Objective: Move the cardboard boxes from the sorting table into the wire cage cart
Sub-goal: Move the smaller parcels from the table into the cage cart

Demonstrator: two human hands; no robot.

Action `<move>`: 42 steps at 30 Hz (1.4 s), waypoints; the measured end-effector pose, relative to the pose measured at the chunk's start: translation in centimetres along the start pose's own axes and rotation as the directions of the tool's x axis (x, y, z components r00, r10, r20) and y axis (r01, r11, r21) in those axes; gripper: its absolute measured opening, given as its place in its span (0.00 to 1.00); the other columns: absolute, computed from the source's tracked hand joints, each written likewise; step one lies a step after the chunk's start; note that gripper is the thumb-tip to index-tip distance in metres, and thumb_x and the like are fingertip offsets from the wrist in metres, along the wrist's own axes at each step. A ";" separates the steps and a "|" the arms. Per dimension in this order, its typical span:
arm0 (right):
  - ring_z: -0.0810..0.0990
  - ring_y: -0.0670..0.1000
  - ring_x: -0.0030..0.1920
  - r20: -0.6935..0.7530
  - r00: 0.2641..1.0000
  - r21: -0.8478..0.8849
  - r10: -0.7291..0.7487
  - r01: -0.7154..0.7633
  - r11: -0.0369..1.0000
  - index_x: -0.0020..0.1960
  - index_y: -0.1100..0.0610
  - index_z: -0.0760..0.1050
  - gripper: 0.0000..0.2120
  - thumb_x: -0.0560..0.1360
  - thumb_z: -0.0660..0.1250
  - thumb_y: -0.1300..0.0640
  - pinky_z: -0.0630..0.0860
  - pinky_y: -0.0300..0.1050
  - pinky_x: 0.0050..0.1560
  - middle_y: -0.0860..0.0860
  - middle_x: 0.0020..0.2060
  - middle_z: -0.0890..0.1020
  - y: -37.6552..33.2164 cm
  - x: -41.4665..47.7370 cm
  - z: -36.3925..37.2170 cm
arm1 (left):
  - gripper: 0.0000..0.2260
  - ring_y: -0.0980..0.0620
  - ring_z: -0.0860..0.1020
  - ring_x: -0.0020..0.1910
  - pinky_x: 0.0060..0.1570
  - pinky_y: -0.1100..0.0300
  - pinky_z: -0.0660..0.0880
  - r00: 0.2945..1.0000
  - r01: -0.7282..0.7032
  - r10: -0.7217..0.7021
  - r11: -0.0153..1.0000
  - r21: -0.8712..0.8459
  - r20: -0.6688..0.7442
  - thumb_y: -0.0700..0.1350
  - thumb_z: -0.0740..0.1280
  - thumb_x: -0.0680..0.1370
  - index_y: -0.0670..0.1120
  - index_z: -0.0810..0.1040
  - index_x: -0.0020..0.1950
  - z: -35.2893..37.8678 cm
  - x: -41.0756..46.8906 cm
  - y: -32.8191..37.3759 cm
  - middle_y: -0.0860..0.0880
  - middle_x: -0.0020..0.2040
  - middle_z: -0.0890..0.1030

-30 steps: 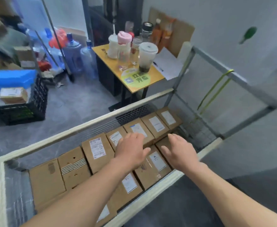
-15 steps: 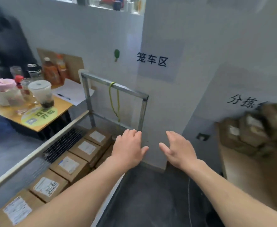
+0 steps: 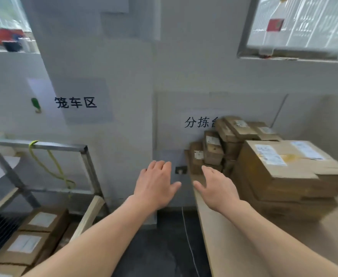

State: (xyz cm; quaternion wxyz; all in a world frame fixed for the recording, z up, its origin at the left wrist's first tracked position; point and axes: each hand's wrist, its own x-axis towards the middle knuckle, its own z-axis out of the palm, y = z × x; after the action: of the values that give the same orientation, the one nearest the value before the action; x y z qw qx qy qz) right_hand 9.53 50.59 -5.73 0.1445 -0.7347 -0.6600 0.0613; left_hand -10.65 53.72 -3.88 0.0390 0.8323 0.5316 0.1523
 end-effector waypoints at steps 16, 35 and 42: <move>0.71 0.55 0.72 -0.163 0.943 -0.066 0.289 -0.303 0.951 0.79 0.53 0.62 0.31 0.81 0.60 0.39 0.71 0.51 0.68 0.51 0.75 0.71 10.9 0.3 -5.6 | 0.31 0.47 0.64 0.75 0.71 0.48 0.67 0.944 -0.318 0.325 0.942 -0.103 0.055 0.63 0.61 0.80 0.47 0.63 0.78 5.0 10.5 11.4 0.48 0.75 0.68; 0.77 0.55 0.61 -0.155 0.776 -0.124 0.611 -0.629 0.767 0.69 0.53 0.69 0.23 0.80 0.61 0.40 0.76 0.52 0.56 0.51 0.62 0.78 20.1 3.9 -7.0 | 0.28 0.48 0.68 0.71 0.66 0.51 0.70 0.855 -0.419 0.486 0.853 -0.310 0.181 0.60 0.64 0.80 0.46 0.66 0.75 10.9 20.7 18.6 0.48 0.73 0.70; 0.75 0.56 0.61 -0.134 0.759 -0.117 0.637 -0.651 0.750 0.60 0.50 0.70 0.17 0.78 0.61 0.40 0.70 0.51 0.51 0.51 0.60 0.78 25.7 5.4 -7.8 | 0.28 0.49 0.72 0.66 0.58 0.55 0.73 0.874 -0.326 0.420 0.879 -0.348 0.242 0.61 0.64 0.79 0.48 0.67 0.74 13.2 22.4 21.5 0.49 0.70 0.72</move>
State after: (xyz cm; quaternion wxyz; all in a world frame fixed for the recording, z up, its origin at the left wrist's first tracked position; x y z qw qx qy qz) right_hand 36.80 52.72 -5.31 0.0846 -0.9279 -0.3624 0.0240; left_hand 20.73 65.83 -6.81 0.2158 0.9178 0.3171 0.1021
